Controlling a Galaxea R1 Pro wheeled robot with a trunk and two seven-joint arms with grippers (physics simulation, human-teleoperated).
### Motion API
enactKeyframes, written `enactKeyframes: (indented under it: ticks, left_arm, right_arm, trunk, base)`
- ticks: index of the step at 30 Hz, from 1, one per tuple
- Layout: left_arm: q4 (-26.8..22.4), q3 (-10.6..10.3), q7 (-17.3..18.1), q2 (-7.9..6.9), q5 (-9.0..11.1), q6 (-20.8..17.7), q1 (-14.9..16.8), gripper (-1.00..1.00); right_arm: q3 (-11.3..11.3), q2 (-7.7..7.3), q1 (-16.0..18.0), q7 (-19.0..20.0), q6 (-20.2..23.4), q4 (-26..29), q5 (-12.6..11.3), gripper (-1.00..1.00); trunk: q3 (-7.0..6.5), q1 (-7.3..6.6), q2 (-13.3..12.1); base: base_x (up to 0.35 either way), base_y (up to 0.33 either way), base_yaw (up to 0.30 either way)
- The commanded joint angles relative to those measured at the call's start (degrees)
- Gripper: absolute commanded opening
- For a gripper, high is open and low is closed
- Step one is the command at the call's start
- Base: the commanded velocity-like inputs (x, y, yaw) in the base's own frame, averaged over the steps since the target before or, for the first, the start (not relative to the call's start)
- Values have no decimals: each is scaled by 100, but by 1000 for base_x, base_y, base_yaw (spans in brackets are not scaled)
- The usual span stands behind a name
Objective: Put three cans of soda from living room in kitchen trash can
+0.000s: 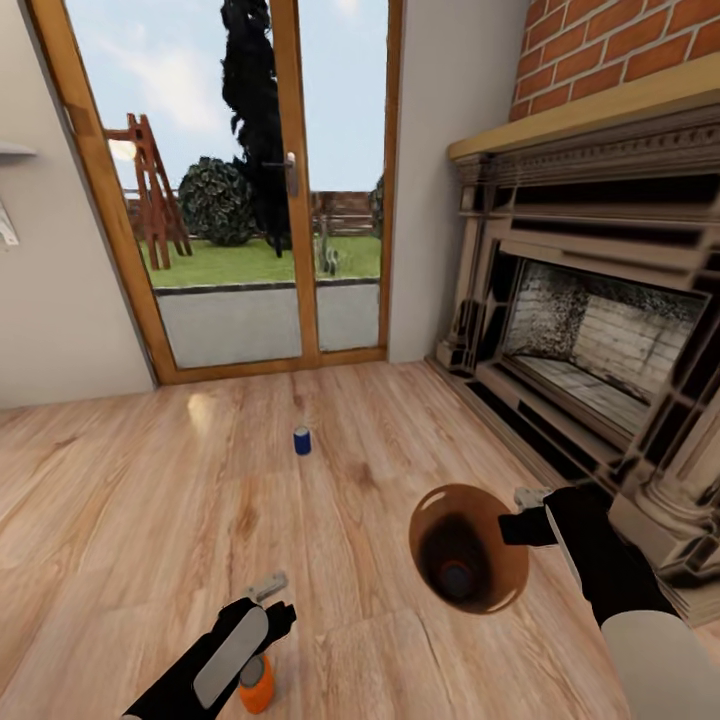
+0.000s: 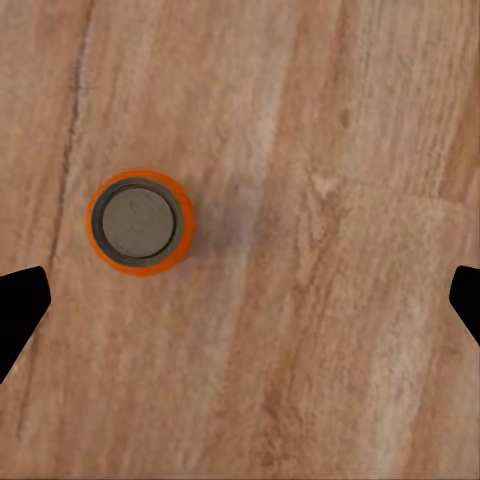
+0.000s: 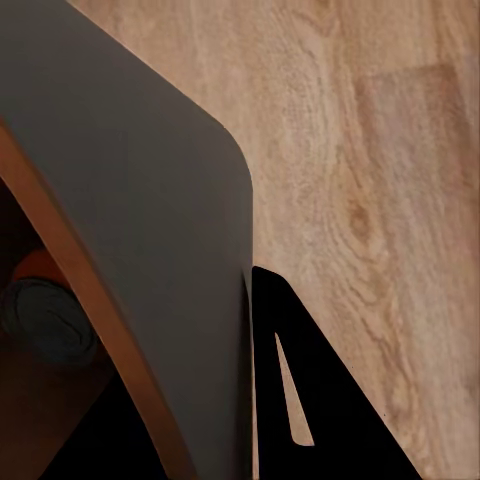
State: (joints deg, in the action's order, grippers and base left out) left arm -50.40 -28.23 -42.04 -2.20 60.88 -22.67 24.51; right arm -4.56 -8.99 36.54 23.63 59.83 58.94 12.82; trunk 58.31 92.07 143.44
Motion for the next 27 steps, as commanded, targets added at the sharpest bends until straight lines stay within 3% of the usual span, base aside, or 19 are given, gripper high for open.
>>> enactKeyframes:
  ticks: [1, 9, 13, 16, 17, 19, 22, 25, 27]
  left_arm:
    - [39, 0, -3, 0, -22, 0, 0, 100]
    - [269, 23, -125, -92, -46, -428, 75, 100]
    - [634, 17, -51, -87, -63, -491, 115, 100]
    - [717, 16, -26, -95, -93, -485, 130, 100]
    - [745, 16, -28, -117, -105, -534, 216, 100]
    - [1089, -10, -31, -126, -142, -578, 400, 100]
    - [1606, -7, -36, -60, -333, -495, 529, 100]
    - [1717, 5, -15, -36, -376, -375, 561, 100]
    - [1766, 8, 186, -59, -418, -305, 597, 100]
  right_arm:
    - [-2, 1, -2, 32, 17, 5, -121, -100]
    - [-1, 2, -34, 36, 17, 59, -121, -100]
    - [-9, -2, -115, 49, 17, 346, -129, -100]
    - [-7, -6, -117, 417, 17, 739, -126, -100]
    - [9, -6, -126, 720, 17, 901, -110, -100]
    - [19, -6, -138, 944, 17, 1068, -94, -100]
    - [22, -8, -151, 1059, 17, 1172, -82, -100]
    - [19, -12, -154, 1083, 17, 1216, -80, -100]
    - [18, -9, -156, 1093, 17, 1247, -73, -100]
  trunk:
    - [-1, -1, 0]
    - [-1, -1, 0]
    - [-1, -1, 0]
    - [-1, -1, 0]
    - [-1, -1, 0]
    - [-1, -1, 0]
    - [-1, -1, 0]
    - [43, 5, 3]
    - [88, 10, 6]
  base:
    - [329, -3, 0]
    - [125, -1, 0]
    - [11, 0, 0]
    - [2, 0, 0]
    - [0, 0, 0]
    - [0, 0, 0]
    - [0, 0, 0]
    - [0, 0, 0]
    - [0, 0, 0]
